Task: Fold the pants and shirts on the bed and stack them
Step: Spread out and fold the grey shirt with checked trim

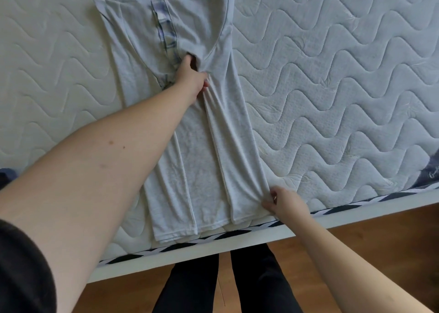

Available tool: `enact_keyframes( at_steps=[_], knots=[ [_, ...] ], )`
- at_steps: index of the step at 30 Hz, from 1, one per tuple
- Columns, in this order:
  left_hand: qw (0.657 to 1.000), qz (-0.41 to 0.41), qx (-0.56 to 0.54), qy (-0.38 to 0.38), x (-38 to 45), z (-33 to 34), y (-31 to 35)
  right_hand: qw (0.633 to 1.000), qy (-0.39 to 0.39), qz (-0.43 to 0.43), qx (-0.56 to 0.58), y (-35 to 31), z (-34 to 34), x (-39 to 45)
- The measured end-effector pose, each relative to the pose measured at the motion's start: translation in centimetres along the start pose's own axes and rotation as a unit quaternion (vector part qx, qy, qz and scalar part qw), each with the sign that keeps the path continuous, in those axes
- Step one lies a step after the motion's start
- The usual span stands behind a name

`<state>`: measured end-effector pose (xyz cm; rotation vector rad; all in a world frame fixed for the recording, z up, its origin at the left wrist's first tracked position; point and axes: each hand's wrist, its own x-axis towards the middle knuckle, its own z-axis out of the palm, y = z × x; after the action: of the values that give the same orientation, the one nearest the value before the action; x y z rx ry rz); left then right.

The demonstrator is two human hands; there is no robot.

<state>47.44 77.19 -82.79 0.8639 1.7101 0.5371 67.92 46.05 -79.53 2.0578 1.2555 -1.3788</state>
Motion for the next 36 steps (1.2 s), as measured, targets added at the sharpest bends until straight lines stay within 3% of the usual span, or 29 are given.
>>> enact_keyframes(
  at_steps=[4,9,13,17,20,22,24,27,31,36],
  knots=[
    [0.999,-0.024,0.006,-0.03,-0.5,-0.1,-0.5,0.998,-0.003,-0.006,-0.068,-0.9,-0.6,0.4],
    [0.999,-0.039,0.031,-0.007,-1.2,-1.2,-0.2,0.991,0.134,-0.015,-0.02,-4.9,-4.3,2.0],
    [0.969,0.11,0.189,0.118,-1.2,-3.6,1.4,0.979,0.173,-0.093,0.052,-9.8,-8.6,4.8],
    [0.946,0.184,0.218,0.155,0.1,-5.7,3.3,0.962,0.183,-0.172,0.108,-14.5,-11.9,6.8],
    [0.956,0.105,0.213,0.171,2.4,-6.9,4.1,0.958,0.179,-0.198,0.105,-17.0,-12.8,7.6],
    [0.973,-0.009,0.182,0.141,4.2,-7.4,3.9,0.958,0.167,-0.21,0.101,-18.2,-12.9,8.0],
    [0.986,-0.068,0.119,0.098,6.0,-8.1,3.8,0.958,0.158,-0.217,0.103,-19.0,-12.8,8.4],
    [0.995,-0.06,0.045,0.072,8.0,-9.0,4.5,0.957,0.154,-0.216,0.117,-19.9,-13.0,9.1],
    [0.995,-0.009,0.058,0.079,10.6,-9.1,6.4,0.95,0.17,-0.217,0.145,-21.0,-13.7,10.3],
    [0.993,-0.092,0.072,-0.003,12.2,-7.7,7.7,0.945,0.179,-0.217,0.164,-22.3,-14.6,11.6]
  ],
)
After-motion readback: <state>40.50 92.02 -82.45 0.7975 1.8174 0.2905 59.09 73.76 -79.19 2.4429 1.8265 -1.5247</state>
